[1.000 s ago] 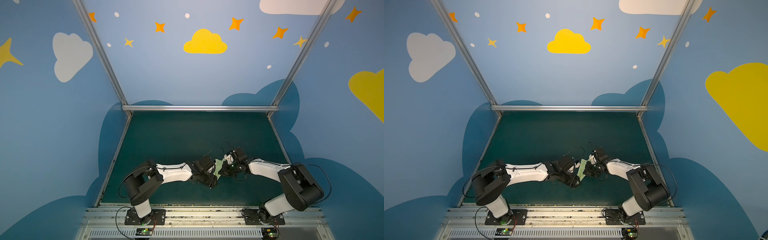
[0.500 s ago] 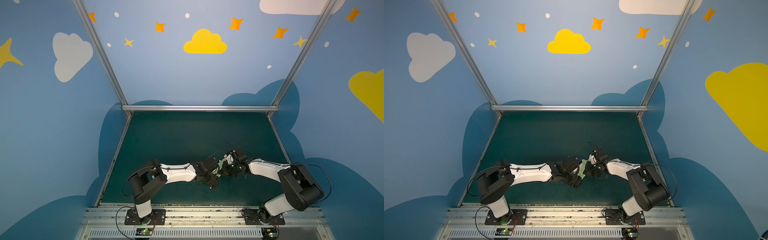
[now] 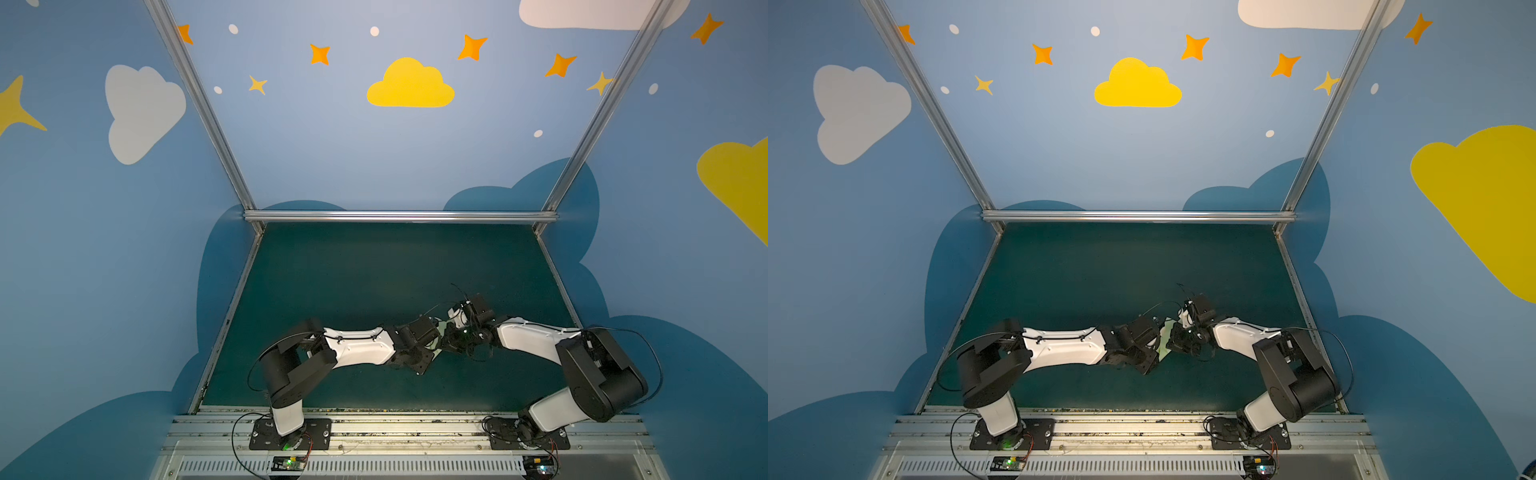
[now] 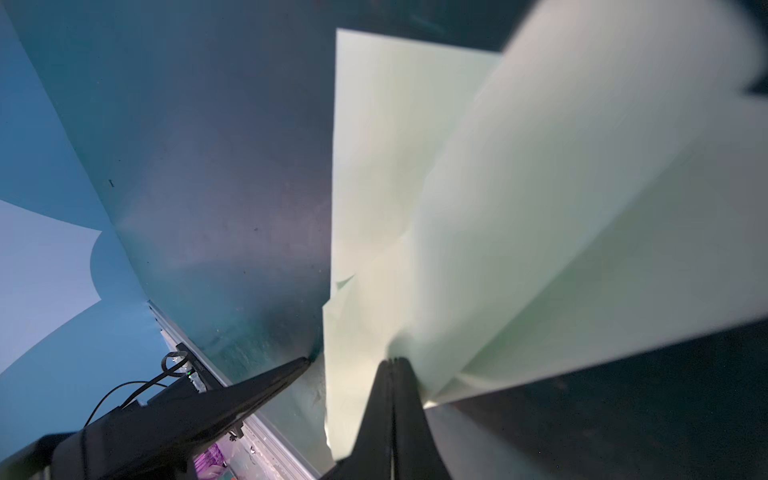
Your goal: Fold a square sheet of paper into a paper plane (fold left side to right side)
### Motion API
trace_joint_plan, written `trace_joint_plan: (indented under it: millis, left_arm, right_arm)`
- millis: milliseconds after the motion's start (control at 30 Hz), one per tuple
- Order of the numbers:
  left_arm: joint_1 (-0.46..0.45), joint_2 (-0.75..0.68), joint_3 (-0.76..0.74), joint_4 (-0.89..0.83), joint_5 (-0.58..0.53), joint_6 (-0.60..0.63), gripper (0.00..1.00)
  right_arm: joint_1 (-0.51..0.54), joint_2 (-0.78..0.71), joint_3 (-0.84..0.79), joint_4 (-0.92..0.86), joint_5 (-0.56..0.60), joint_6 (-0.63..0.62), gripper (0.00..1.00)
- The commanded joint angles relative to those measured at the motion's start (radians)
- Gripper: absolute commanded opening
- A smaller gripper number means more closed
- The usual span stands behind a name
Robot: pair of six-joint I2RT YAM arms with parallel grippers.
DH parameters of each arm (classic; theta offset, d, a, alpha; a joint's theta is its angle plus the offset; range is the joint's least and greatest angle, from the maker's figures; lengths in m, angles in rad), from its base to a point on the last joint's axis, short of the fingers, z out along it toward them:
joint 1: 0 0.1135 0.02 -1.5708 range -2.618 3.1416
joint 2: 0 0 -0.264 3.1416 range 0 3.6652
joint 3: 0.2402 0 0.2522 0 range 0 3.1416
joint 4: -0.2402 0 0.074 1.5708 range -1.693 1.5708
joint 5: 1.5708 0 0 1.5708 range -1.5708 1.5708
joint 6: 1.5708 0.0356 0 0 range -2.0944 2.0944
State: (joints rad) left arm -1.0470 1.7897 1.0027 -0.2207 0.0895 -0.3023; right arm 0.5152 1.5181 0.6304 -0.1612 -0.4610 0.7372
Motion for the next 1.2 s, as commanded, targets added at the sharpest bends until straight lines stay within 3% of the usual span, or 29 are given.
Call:
trace_joint_plan:
  millis: [0,367,700,1167]
  left_arm:
    - [-0.002,0.054,-0.032,-0.029,0.012,0.005,0.43]
    - [0.009,0.064,-0.029,-0.014,0.04,0.007,0.24]
    - [0.011,0.076,-0.001,-0.025,0.076,0.004,0.23]
    - [0.016,0.063,0.0,-0.029,0.08,-0.003,0.25]
  right_arm:
    - [0.006,-0.035,0.002,-0.018,-0.007,0.005,0.0]
    - [0.022,-0.112,0.011,-0.061,-0.027,0.004,0.0]
    - [0.054,-0.14,-0.027,-0.05,-0.015,0.025,0.0]
    - [0.083,-0.062,-0.046,0.01,0.021,0.05,0.0]
